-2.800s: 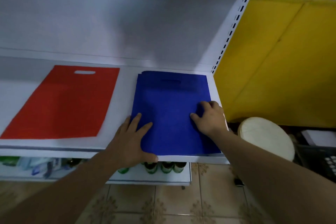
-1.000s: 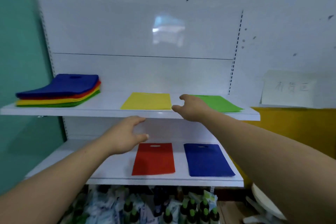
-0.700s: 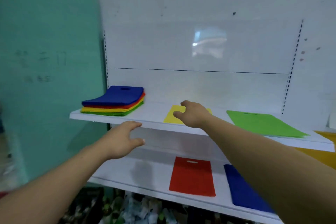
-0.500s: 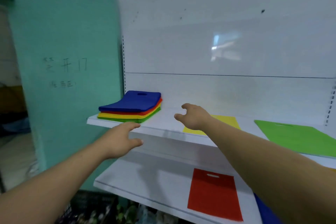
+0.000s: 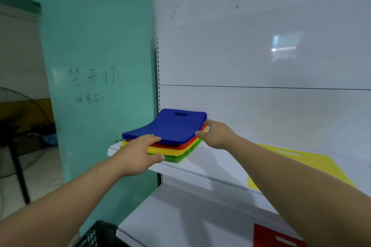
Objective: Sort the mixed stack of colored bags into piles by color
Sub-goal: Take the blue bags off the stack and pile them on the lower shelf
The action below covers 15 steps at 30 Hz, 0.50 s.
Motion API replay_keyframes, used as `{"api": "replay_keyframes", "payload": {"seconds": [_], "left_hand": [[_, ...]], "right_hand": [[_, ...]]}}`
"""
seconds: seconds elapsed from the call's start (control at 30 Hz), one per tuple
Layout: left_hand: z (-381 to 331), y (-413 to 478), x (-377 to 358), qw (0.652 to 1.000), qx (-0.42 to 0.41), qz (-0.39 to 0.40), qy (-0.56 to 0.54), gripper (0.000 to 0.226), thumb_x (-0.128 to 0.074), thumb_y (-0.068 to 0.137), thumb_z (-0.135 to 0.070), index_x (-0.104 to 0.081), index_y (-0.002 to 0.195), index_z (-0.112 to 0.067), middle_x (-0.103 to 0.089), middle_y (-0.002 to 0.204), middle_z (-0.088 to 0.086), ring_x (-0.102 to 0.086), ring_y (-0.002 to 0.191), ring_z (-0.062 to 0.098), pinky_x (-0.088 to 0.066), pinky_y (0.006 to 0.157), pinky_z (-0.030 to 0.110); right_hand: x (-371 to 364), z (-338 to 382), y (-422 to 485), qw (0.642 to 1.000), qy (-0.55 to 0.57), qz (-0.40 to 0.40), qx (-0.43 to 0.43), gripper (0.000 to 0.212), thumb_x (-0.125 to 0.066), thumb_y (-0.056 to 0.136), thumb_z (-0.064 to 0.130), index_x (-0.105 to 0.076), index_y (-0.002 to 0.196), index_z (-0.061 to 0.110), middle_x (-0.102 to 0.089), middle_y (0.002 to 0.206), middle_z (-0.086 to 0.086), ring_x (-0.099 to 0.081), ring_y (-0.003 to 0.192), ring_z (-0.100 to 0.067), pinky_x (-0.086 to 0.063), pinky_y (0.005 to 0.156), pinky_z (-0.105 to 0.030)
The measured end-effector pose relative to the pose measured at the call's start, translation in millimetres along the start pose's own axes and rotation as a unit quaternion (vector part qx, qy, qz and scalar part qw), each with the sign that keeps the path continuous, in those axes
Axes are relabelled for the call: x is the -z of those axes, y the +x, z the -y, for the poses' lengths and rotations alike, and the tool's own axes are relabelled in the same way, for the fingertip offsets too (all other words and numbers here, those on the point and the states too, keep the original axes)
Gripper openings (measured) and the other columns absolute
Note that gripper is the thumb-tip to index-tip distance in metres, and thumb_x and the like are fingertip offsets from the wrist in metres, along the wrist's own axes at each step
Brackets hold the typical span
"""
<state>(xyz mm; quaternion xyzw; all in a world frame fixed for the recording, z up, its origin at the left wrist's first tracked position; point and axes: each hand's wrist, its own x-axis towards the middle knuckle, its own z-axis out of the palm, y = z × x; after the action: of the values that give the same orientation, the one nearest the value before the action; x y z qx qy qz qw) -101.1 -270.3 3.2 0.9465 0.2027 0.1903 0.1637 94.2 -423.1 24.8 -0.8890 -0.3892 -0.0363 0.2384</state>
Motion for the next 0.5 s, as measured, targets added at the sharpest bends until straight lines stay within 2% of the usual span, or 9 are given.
{"api": "replay_keyframes", "payload": {"seconds": [0.33, 0.5], "left_hand": [[82, 104, -2, 1.000, -0.012, 0.009, -0.026, 0.062, -0.059, 0.088, -0.045, -0.039, 0.143, -0.024, -0.034, 0.151, -0.002, -0.033, 0.138, 0.016, -0.027, 0.114, 0.034], [134, 166, -1, 0.999, -0.026, 0.023, -0.042, 0.054, -0.056, 0.090, -0.044, -0.047, 0.137, -0.019, -0.042, 0.146, 0.001, -0.039, 0.134, 0.018, -0.029, 0.109, 0.031]], "right_hand": [[-51, 6, 89, 0.998, -0.020, -0.015, -0.057, 0.068, -0.045, 0.096, 0.050, -0.027, 0.149, 0.011, -0.036, 0.151, -0.007, -0.041, 0.133, -0.025, -0.036, 0.103, -0.033], [-79, 18, 129, 0.990, -0.019, -0.047, -0.133, 0.063, -0.047, 0.096, 0.048, -0.035, 0.142, 0.007, -0.048, 0.137, -0.011, -0.050, 0.119, -0.027, -0.042, 0.094, -0.035]]}}
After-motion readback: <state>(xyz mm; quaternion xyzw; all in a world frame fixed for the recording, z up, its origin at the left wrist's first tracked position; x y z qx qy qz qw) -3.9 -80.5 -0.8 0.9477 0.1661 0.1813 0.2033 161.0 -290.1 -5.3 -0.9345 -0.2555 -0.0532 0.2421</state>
